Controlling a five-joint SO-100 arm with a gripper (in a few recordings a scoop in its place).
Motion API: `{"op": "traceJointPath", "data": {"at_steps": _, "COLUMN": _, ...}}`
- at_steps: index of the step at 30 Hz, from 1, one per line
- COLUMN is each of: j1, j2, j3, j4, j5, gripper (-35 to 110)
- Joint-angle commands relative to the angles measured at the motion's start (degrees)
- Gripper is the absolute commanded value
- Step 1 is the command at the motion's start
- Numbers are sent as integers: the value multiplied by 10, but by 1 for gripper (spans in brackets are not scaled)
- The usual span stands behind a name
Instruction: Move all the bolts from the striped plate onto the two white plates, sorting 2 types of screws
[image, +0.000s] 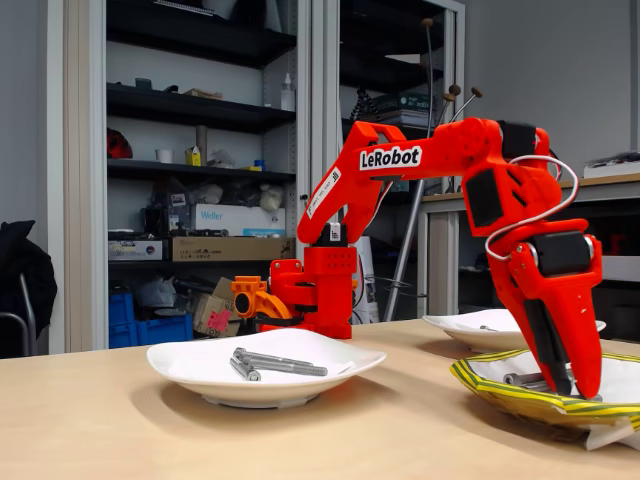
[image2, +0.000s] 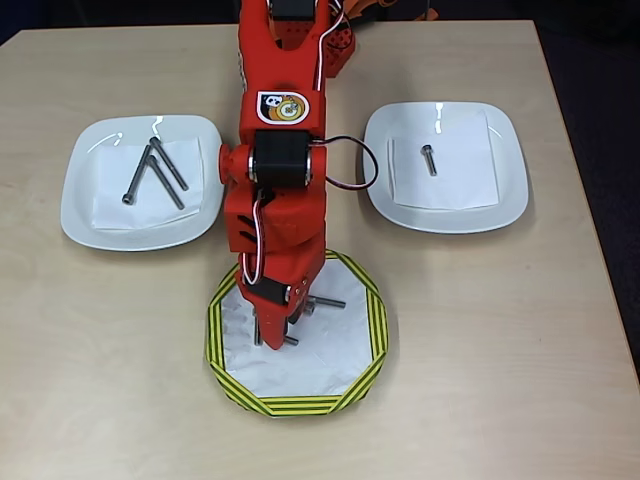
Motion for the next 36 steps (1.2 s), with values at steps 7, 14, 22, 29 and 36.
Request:
{"op": "traceJointPath", "data": {"at_steps": 7, "j1": 29, "j2": -89, "j3": -195, "j4": 97, "j5": 25, "gripper": 8}}
{"op": "traceJointPath", "data": {"at_steps": 14, "j1": 34, "j2": -163, "j3": -307, "j4": 119, "j5": 46, "gripper": 3}}
{"op": "traceJointPath", "data": {"at_steps": 22, "j1": 21, "j2": -111, "j3": -255, "j4": 127, "j5": 76, "gripper": 0}}
{"op": "traceJointPath", "data": {"at_steps": 29, "j1": -1, "j2": 0, "j3": -123, "j4": 106, "j5": 100, "gripper": 0}}
{"op": "traceJointPath", "data": {"at_steps": 36, "j1": -36, "j2": 133, "j3": 12, "j4": 87, "j5": 160, "gripper": 0}}
